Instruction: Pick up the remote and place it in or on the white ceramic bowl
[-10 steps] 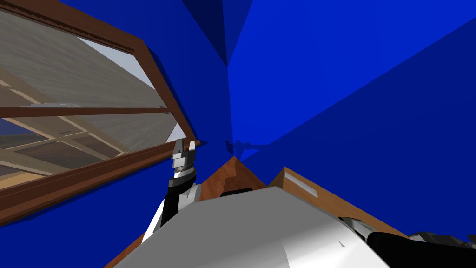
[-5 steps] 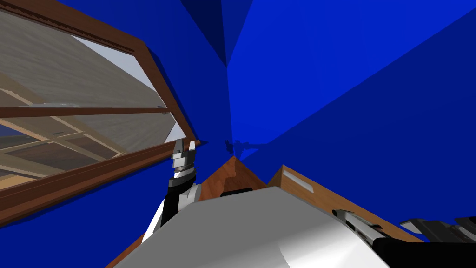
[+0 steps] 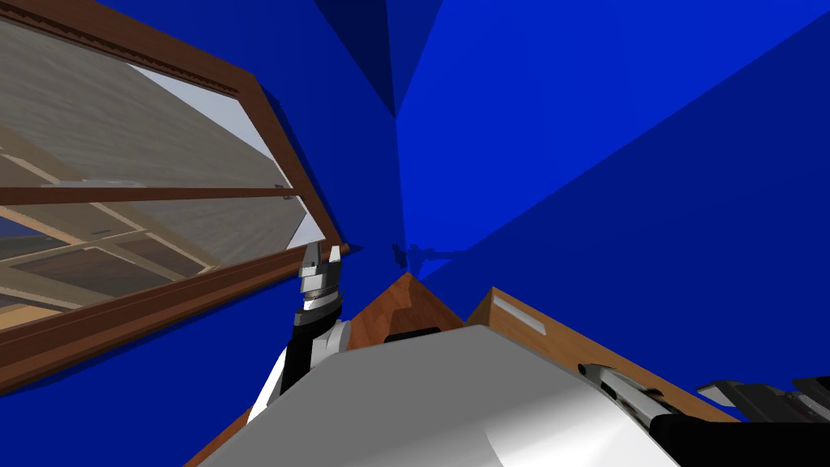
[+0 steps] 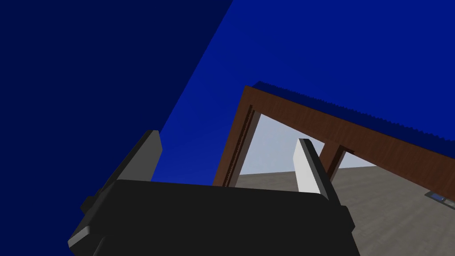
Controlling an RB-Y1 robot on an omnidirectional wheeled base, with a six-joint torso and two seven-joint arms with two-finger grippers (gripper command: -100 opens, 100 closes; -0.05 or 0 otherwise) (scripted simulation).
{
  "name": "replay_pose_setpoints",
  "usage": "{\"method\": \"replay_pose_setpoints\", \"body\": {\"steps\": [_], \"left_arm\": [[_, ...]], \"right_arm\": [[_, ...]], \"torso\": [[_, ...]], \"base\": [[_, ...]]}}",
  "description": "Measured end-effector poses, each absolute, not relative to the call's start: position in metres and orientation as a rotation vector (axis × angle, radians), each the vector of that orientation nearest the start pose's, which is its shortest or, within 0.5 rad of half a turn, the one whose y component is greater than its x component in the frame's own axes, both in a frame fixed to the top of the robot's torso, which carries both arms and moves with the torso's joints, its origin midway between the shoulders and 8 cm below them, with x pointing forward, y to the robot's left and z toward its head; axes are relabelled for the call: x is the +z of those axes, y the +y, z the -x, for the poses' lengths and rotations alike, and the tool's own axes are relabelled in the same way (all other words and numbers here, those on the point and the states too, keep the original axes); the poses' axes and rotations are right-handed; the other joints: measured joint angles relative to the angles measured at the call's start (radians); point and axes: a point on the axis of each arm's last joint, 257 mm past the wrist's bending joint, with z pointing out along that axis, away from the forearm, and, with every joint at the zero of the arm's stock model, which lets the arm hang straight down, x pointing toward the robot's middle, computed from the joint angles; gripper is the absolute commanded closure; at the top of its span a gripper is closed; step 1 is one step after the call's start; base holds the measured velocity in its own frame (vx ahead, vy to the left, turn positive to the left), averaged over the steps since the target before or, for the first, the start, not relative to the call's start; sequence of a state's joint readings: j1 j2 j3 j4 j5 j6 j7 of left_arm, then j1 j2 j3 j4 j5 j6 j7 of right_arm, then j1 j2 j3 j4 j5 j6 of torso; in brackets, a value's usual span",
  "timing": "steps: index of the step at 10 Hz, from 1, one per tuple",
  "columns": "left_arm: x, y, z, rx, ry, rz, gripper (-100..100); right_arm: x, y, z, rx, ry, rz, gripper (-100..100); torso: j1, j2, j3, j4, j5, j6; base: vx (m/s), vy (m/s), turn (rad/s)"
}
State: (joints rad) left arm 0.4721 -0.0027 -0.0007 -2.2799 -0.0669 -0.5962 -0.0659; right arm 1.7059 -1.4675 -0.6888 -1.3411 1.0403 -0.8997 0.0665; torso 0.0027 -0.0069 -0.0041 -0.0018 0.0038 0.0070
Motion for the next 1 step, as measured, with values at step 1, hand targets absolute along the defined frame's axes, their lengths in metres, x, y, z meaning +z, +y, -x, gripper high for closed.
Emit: {"method": "replay_pose_setpoints", "body": {"steps": [1], "left_arm": [[0.0499, 0.2633, -0.3296, -1.236, 0.578, 0.496, 0]], "right_arm": [[-0.2328, -0.6939, 0.056, -0.093, 3.105, 0.99, 0]], "torso": [[0.0, 0.0, 0.0, 0.0, 0.0, 0.0]], "base": [[0.0, 0.0, 0.0]]}}
